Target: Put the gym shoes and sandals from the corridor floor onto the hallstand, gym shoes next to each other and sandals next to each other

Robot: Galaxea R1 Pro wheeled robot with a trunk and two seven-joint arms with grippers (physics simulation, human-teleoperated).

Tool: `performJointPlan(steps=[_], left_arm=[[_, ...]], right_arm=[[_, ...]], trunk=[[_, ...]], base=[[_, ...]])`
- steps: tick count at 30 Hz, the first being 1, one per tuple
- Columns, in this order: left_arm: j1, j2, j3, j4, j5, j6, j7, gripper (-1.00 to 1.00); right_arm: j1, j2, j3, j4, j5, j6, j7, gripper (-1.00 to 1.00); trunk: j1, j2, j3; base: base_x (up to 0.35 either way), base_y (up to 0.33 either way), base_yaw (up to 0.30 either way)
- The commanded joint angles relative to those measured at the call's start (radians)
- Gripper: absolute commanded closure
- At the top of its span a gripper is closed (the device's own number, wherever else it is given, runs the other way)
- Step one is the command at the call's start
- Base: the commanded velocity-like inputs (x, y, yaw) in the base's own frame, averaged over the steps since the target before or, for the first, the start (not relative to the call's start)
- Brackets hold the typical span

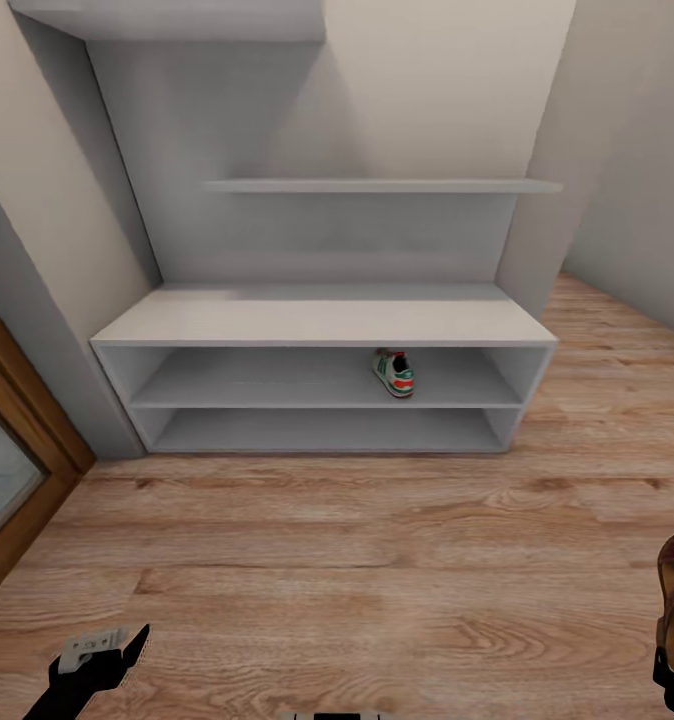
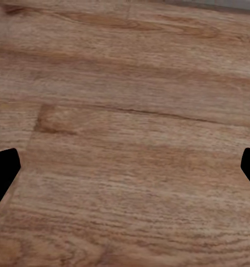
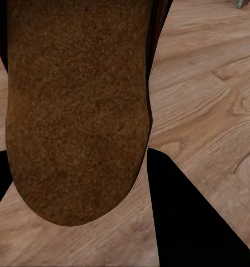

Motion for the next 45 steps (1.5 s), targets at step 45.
performJointPlan(steps=[45], left_arm=[[-0.006, 0.022, -0.011, -0.009, -0.133, 0.000, -0.178, -1.00]], right_arm=[[-0.098, 0.325, 0.476, -0.008, 0.288, 0.277, 0.003, 1.00]], trunk=[[0.000, 0.000, -0.001]], base=[[0.000, 0.162, 0.000]])
